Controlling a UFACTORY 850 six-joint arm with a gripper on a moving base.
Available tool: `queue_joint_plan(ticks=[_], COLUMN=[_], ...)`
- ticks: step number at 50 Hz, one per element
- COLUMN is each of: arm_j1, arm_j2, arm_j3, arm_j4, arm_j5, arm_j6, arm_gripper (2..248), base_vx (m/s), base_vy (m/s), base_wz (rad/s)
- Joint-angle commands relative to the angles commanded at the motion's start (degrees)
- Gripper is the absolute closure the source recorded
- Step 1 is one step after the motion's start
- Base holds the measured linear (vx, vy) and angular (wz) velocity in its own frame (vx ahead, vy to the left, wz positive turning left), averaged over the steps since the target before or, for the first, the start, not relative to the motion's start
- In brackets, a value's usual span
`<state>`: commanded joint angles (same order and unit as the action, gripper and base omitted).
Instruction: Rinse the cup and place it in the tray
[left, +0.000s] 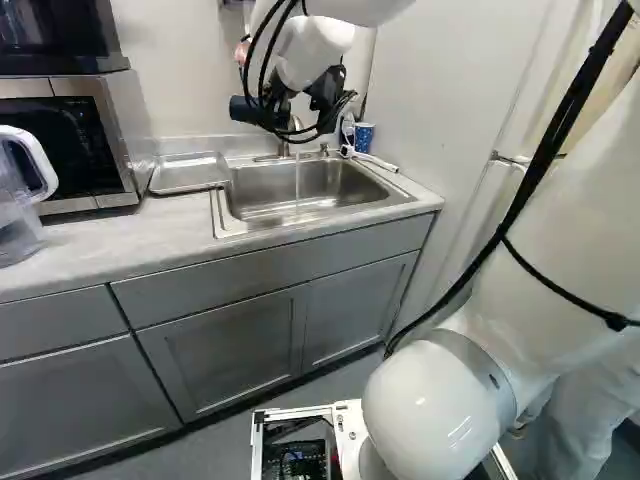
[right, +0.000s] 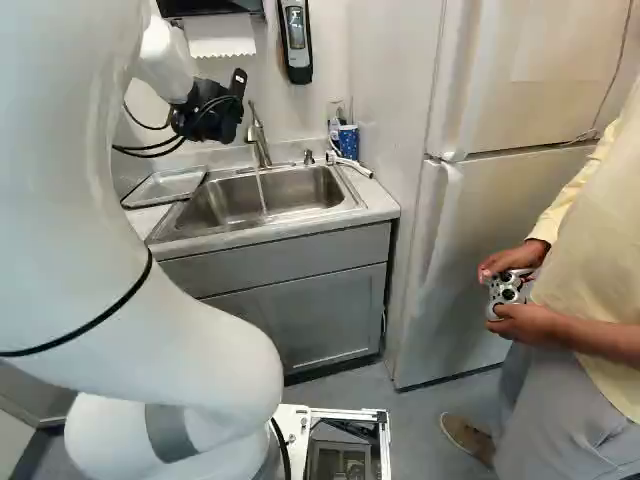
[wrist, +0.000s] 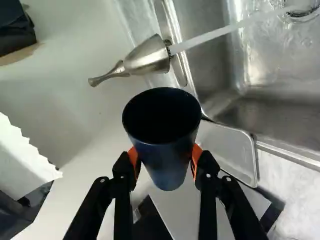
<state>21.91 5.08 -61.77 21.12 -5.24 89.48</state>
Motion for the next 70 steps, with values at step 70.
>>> queue_joint_plan(ticks=[70], arm_j1=[0.0], arm_j2=[0.0], arm_j3=[0.0], arm_j4=[0.0], arm_j5=[0.0], arm_j6=[-42.0], arm_gripper=[130], base_vx=[0.0], base_vy=[0.0], base_wz=[0.0])
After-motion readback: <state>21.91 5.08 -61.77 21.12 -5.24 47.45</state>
